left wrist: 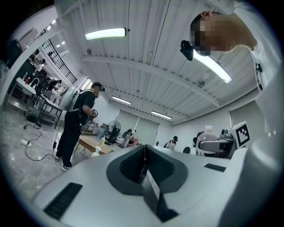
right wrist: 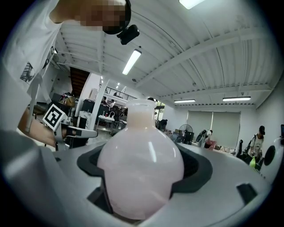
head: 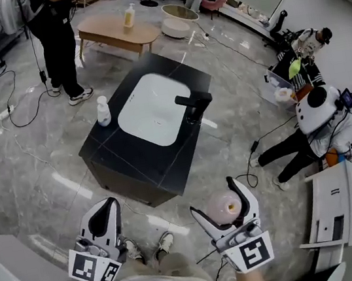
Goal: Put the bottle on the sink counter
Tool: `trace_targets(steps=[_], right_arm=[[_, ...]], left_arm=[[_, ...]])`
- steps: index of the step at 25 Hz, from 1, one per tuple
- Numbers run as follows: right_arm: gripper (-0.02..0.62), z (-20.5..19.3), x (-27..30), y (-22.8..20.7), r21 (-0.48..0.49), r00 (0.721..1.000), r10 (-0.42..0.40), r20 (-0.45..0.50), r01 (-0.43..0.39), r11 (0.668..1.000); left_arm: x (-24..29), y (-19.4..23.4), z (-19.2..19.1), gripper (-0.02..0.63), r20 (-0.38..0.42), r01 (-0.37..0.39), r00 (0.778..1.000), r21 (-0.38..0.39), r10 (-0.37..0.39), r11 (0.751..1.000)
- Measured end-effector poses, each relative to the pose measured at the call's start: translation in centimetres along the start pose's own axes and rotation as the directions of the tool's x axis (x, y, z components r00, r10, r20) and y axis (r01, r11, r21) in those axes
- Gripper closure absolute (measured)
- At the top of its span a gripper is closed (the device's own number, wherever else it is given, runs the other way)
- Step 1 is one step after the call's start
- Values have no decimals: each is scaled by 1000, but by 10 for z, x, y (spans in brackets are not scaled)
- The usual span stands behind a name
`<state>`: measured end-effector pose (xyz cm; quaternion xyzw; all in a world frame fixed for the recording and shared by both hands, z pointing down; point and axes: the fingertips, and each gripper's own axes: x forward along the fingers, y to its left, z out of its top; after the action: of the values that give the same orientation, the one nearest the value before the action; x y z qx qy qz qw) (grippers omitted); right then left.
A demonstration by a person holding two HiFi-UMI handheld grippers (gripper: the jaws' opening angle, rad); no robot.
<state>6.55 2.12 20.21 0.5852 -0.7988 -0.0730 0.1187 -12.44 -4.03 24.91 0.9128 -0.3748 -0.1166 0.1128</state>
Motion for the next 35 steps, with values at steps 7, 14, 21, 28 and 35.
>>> trace_targets(steps=[7, 14, 21, 28, 35], right_arm=[[172, -58, 33, -29, 115, 998, 40, -40, -35, 993], [172, -111, 81, -37, 182, 989, 129, -68, -114, 977], [172, -147, 127, -40, 199, 983, 169, -77, -151, 968], [172, -201, 163, -46, 220, 979, 177, -104, -150, 964], [172, -247, 183, -40, 225, 973, 192, -127, -160, 961]], left_arm=[[41, -1, -11, 589, -3, -36, 999, 55, 36, 998], [78, 6, -38, 589, -48, -75, 996, 62, 78, 995], [110, 16, -68, 589, -80, -67, 994, 61, 72, 996], [130, 37, -114, 589, -121, -79, 989, 60, 85, 995], [142, 52, -150, 589, -136, -93, 986, 45, 98, 995]])
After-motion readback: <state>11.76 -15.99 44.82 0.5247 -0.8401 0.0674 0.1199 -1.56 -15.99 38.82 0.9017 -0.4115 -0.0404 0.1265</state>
